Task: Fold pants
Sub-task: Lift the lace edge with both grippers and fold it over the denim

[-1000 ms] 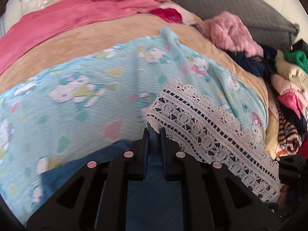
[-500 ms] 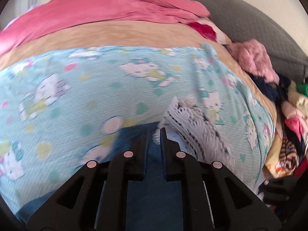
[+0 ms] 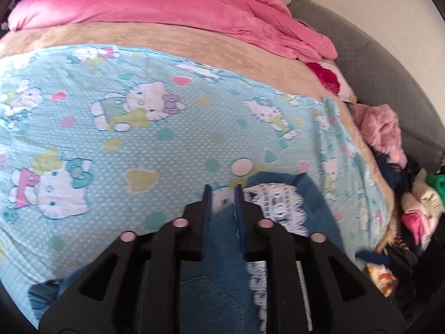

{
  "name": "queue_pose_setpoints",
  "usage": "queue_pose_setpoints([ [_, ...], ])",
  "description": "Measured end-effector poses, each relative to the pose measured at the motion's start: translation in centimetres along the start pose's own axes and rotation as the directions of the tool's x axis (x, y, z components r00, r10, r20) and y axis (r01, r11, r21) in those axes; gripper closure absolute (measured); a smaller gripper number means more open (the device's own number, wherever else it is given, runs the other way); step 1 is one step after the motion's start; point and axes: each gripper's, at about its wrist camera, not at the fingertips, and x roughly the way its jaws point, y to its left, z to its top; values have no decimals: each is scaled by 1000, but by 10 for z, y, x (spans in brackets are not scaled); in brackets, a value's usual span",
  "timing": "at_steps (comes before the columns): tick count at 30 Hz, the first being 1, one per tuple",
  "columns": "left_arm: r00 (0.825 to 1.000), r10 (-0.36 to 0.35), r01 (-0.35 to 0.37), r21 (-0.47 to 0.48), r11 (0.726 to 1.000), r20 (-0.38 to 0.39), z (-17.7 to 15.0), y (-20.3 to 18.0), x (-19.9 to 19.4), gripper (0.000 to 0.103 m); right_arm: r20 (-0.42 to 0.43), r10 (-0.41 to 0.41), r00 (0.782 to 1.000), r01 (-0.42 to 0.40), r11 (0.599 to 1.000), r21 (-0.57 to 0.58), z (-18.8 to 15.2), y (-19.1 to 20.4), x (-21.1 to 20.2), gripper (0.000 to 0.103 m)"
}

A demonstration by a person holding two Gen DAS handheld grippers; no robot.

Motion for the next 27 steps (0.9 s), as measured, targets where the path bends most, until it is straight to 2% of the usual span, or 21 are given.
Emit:
queue_pose_setpoints([
  [3,998,-64,63,-19,998,-27,-1,-9,12,78,16,-69,998,67,996,62,10,-36,3,45],
  [5,993,-102,100,-52,994,-51,-2,-10,23,74,-2,-107,994,107,989,100,24,-61,14,45],
  [7,988,-139,131,-102,986,-73,-2,-8,36,64,-4,-97,995,97,989,111,36,-78,26,45],
  [8,984,-157,145,-137,980,-81,-2,-6,43,56,-18,-105,994,106,989,104,38,-83,34,45],
  [9,982,-166,151,-158,976,-85,-3,-4,47,53,-50,-133,990,137,985,103,44,-90,46,45],
  [11,979,-179,158,-187,970,-98,-4,-5,56,54,-100,-100,990,110,988,107,52,-101,71,45],
  [12,980,-166,145,-177,973,-107,-5,-8,59,69,-120,-80,990,93,989,113,53,-105,83,45],
  [14,985,-112,96,-128,987,-128,-8,-17,62,91,-172,-73,982,95,988,123,50,-109,102,46],
  [15,988,-92,79,-107,991,-125,-9,-21,60,94,-189,-54,981,81,987,136,47,-112,109,50],
  [17,994,-55,50,-54,997,-98,-9,-30,46,95,-184,18,983,8,990,140,43,-108,110,89],
  [19,999,-1,2,27,1000,-47,-11,-43,24,95,-114,13,993,-1,994,109,41,-102,97,91],
  [21,1000,11,-10,61,998,-19,-13,-49,14,94,-55,21,998,-13,990,143,39,-105,86,91],
  [23,998,46,-43,70,997,-32,-12,-47,21,93,-43,-6,999,12,989,149,37,-106,85,91],
  [25,994,93,-89,59,994,-58,-12,-40,36,89,-70,-73,995,81,989,120,34,-103,95,91],
  [27,990,112,-109,36,993,-81,-14,-29,47,74,-89,-119,989,128,986,105,30,-100,99,86],
])
